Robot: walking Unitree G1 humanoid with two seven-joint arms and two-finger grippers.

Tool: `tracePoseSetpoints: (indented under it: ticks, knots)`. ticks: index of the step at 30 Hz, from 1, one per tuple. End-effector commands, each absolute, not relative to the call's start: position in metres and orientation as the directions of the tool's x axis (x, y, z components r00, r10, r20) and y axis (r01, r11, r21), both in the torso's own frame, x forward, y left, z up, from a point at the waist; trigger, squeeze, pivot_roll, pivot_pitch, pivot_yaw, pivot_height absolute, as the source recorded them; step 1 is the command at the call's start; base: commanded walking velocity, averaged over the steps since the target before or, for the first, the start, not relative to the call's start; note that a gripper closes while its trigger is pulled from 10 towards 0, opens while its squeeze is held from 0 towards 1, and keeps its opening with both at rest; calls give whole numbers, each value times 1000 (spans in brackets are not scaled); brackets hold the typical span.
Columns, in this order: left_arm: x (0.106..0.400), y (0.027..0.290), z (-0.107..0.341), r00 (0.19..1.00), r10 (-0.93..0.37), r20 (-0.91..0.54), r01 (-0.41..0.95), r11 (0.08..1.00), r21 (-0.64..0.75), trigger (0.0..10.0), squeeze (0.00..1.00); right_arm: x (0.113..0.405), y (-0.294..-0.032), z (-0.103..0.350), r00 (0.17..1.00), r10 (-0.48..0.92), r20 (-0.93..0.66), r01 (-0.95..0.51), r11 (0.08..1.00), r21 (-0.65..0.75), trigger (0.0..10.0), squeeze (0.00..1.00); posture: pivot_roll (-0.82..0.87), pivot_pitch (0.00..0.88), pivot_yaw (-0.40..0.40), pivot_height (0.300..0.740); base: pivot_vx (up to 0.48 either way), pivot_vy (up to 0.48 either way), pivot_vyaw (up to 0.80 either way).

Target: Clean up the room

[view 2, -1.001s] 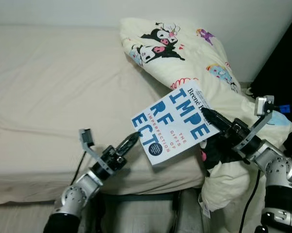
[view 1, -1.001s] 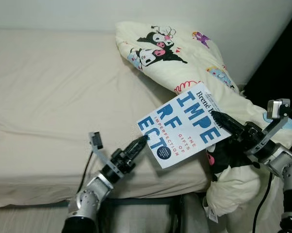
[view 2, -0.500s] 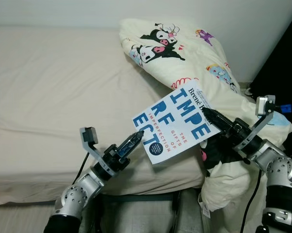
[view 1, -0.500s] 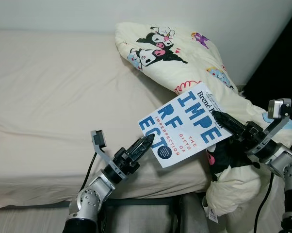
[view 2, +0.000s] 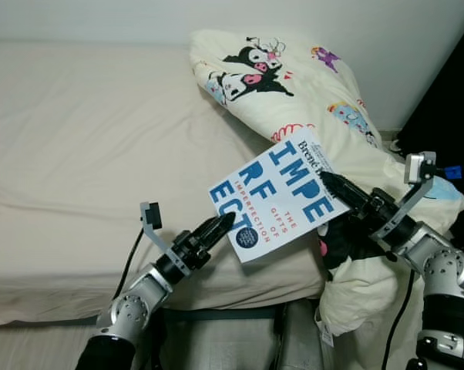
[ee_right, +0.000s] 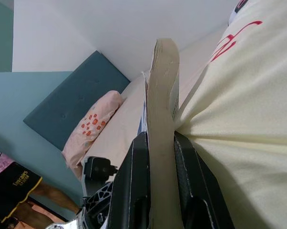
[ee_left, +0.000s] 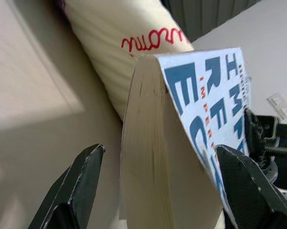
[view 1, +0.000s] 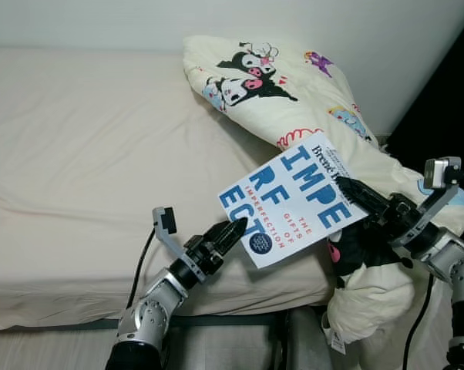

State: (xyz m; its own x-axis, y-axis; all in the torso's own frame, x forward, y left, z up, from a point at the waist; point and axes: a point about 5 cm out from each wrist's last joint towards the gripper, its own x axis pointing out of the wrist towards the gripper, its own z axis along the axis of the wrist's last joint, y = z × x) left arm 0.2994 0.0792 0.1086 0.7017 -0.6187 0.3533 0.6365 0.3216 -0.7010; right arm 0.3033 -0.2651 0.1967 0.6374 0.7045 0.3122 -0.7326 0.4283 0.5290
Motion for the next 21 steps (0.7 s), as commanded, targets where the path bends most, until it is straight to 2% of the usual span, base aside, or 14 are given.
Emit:
tracePoseSetpoints:
  ticks: [1,4,5,7,11,12,13,18,19,21]
  knots:
    - [296,70,116,675,-604,423,650,215,-729,10000,0,298,-265,211,573,728,376,-795,383,470,0,0,-33,169,-56,530,0,0,0]
    - [294,68,120,655,-601,459,664,166,-729,10000,0,298,-265,210,574,728,375,-794,383,471,0,0,-33,169,-56,530,0,0,0]
    - [291,63,128,612,-605,510,690,92,-718,10000,0,298,-265,210,574,729,374,-794,382,473,0,0,-33,169,-56,530,0,0,0]
    - [286,55,137,551,-616,563,719,9,-695,10000,0,298,-265,209,574,729,373,-793,381,475,0,0,-33,169,-56,530,0,0,0]
    - [284,50,141,528,-624,576,728,-17,-686,10000,0,297,-265,209,574,729,373,-793,381,475,0,0,-33,169,-56,530,0,0,0]
    - [281,45,141,517,-634,575,729,-28,-684,8824,0,297,-265,209,575,728,373,-792,382,476,0,0,-34,170,-55,530,0,0,0]
    - [281,44,140,514,-637,574,728,-30,-685,7176,0,297,-265,209,576,728,372,-792,383,476,0,0,-34,170,-55,530,0,0,0]
    - [280,44,140,513,-639,573,726,-33,-687,7176,0,297,-265,209,576,728,372,-791,383,476,0,0,-34,170,-55,530,0,0,0]
    - [279,44,139,511,-645,568,724,-34,-689,0,0,297,-266,209,578,727,371,-790,385,477,0,0,-33,171,-54,530,0,0,0]
    - [278,44,138,508,-654,561,723,-32,-691,0,0,297,-266,208,580,725,370,-789,388,477,0,0,-33,171,-54,530,0,0,0]
